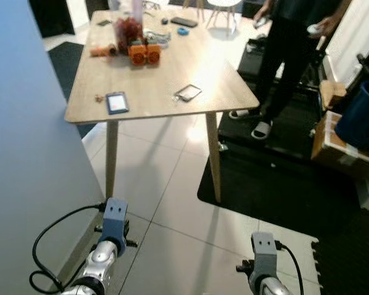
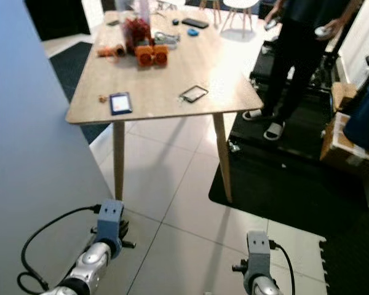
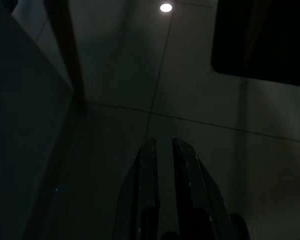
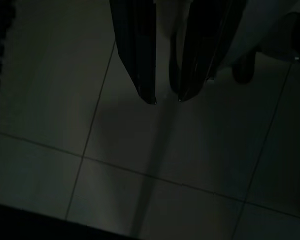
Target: Hang keys on a hook
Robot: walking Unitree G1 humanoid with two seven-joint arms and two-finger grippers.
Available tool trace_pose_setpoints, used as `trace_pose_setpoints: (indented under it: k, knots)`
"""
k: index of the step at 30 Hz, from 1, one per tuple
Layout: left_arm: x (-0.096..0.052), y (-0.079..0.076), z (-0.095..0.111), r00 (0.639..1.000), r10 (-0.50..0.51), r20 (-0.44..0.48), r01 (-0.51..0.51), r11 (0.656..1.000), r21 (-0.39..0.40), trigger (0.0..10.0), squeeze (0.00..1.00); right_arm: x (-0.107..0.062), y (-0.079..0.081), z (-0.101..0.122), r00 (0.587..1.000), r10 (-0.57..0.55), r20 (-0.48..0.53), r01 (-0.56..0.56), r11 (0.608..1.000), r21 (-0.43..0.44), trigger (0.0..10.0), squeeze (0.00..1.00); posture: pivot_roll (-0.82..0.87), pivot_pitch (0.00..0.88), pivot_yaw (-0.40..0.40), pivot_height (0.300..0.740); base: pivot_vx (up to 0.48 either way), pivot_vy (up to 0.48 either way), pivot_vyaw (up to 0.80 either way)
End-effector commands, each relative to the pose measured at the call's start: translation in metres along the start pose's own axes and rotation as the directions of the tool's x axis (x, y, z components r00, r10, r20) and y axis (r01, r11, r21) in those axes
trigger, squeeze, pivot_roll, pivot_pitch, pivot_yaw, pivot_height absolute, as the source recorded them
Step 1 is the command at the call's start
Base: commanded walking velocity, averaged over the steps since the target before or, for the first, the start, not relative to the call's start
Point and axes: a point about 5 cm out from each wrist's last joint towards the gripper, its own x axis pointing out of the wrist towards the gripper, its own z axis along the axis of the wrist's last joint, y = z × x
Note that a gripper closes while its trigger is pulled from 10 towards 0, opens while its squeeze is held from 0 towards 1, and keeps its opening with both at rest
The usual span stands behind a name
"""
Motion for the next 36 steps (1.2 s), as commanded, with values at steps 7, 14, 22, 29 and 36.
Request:
trace_pose_setpoints:
  k: [7,14,22,29,36]
  knots:
    - [0.0026,-0.0039,0.0045,1.000,-0.001,0.008,0.001,1.000,-0.007,10.0,0.00,0.0000,-0.0004,0.0013,1.000,0.008,0.010,-0.008,1.000,-0.004,10.0,0.00,0.06,0.050,-0.033,0.740,0.000,0.000,0.00]
    - [0.0032,-0.0044,0.0037,1.000,0.012,-0.011,-0.012,1.000,0.004,10.0,0.00,-0.0001,0.0000,0.0012,1.000,0.011,0.011,-0.011,1.000,-0.005,10.0,0.00,0.05,0.053,-0.032,0.740,0.000,0.000,0.00]
    - [0.0031,-0.0028,0.0026,0.999,0.030,-0.020,-0.029,0.999,0.014,10.0,0.00,0.0000,-0.0002,0.0019,1.000,0.014,0.015,-0.014,1.000,-0.002,10.0,0.00,0.05,0.056,-0.033,0.740,0.000,0.000,0.00]
    - [0.0027,-0.0021,0.0024,0.999,0.034,-0.016,-0.034,0.999,0.006,10.0,0.00,0.0000,-0.0008,0.0025,1.000,0.014,0.019,-0.014,1.000,-0.002,10.0,0.00,0.05,0.056,-0.034,0.740,0.316,0.000,0.00]
    - [0.0023,-0.0017,0.0015,0.999,0.038,-0.019,-0.038,0.999,0.005,10.0,0.00,-0.0002,-0.0001,0.0016,1.000,0.016,0.017,-0.016,1.000,-0.002,10.0,0.00,0.05,0.059,-0.034,0.740,0.352,0.000,0.00]
